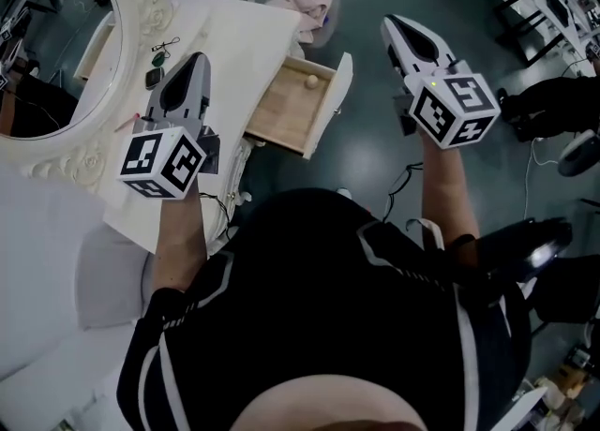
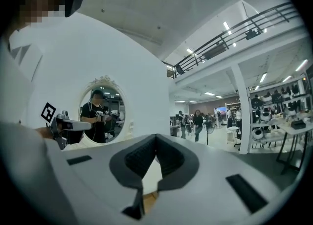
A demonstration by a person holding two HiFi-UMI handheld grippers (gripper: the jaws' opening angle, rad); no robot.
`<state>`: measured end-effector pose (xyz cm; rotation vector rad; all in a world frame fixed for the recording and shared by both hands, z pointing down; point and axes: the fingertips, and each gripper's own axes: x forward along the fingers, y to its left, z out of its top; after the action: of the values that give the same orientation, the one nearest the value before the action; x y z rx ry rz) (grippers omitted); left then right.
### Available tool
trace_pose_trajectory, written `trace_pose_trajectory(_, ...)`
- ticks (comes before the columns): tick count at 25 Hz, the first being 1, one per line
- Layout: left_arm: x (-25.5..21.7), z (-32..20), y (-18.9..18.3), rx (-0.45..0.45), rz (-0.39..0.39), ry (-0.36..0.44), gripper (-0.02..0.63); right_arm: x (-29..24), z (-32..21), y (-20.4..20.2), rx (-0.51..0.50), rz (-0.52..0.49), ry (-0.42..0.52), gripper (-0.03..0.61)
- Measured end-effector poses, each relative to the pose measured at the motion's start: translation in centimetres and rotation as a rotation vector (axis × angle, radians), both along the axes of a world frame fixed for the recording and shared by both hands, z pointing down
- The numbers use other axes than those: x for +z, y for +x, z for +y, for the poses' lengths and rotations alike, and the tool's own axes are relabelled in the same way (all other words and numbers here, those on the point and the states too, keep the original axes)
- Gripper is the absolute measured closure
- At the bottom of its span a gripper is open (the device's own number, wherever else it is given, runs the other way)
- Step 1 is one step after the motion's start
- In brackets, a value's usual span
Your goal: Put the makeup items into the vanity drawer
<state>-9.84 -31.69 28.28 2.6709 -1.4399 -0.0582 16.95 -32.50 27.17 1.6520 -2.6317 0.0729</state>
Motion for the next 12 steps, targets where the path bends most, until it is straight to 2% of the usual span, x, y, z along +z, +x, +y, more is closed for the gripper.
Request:
trace_pose_trajectory(4, -0.2, -0.5, -0.3, 0.005, 0.009, 0.006, 0.609, 0.2, -0.2, -0.3, 0.027, 0.038, -0.009, 0.574)
trace_pose_trajectory(8, 0.1, -1.0, -0.3, -0.011, -0.024, 0.01, 0.611, 0.3, -0.2, -0.4, 0.037, 0.058, -0.022, 0.574)
trace_pose_trajectory(12, 0.2, -1.3, 0.0, 0.012, 0.005, 0.013, 0.609, 0.0, -0.2, -0.6, 0.03, 0.076, -0.01, 0.575)
